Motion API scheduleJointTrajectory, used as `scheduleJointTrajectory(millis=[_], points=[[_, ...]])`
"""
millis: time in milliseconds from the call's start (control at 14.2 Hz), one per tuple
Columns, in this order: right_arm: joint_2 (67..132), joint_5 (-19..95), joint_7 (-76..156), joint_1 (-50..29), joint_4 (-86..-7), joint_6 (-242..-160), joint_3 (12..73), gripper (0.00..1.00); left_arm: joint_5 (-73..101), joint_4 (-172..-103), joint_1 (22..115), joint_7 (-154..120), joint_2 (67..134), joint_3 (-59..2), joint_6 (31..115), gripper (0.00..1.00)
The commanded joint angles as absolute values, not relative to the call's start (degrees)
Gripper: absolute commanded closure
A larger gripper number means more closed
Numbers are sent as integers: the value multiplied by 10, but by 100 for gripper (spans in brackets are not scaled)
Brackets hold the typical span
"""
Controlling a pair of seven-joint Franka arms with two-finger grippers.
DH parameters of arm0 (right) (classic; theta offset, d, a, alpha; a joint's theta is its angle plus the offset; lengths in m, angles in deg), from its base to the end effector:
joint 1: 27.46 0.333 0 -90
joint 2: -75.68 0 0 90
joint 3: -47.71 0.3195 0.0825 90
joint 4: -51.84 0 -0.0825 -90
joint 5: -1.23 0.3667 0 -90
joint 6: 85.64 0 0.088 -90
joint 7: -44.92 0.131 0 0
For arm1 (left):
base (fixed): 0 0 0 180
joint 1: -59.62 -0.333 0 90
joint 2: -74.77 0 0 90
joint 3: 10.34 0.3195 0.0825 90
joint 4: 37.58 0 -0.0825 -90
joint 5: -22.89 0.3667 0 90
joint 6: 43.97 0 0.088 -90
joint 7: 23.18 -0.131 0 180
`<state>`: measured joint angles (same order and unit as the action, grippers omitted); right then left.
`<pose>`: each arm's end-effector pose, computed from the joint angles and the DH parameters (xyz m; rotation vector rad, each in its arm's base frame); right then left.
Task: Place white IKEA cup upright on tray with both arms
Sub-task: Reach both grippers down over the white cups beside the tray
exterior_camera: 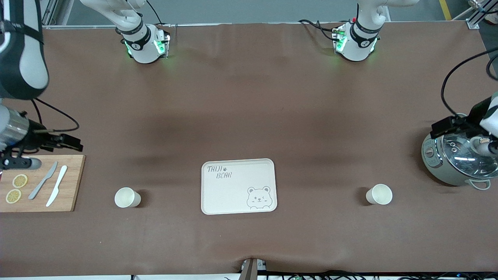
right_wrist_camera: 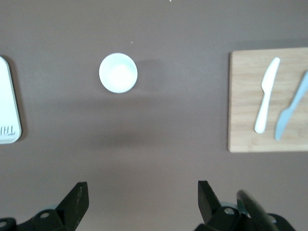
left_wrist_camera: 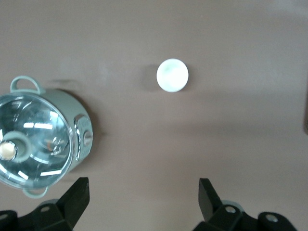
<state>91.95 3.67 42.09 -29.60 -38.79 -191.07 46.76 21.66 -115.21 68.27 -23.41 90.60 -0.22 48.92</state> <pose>0.6276 -0.0285 0.4558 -3.1038 0.0245 0.0368 0.6235 -0.0012 0.5484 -3.1150 -0.0255 0.0096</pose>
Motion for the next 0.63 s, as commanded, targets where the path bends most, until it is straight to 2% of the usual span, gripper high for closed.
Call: scheduleJointTrajectory(millis=[0, 563], points=[[968, 48, 427, -283, -380, -1960, 467, 0, 230, -1176, 680, -240, 922, -4, 546, 0], [1094, 49, 413, -266, -379, -2098, 467, 0, 239, -1237, 666, -241, 996, -2, 746, 0]])
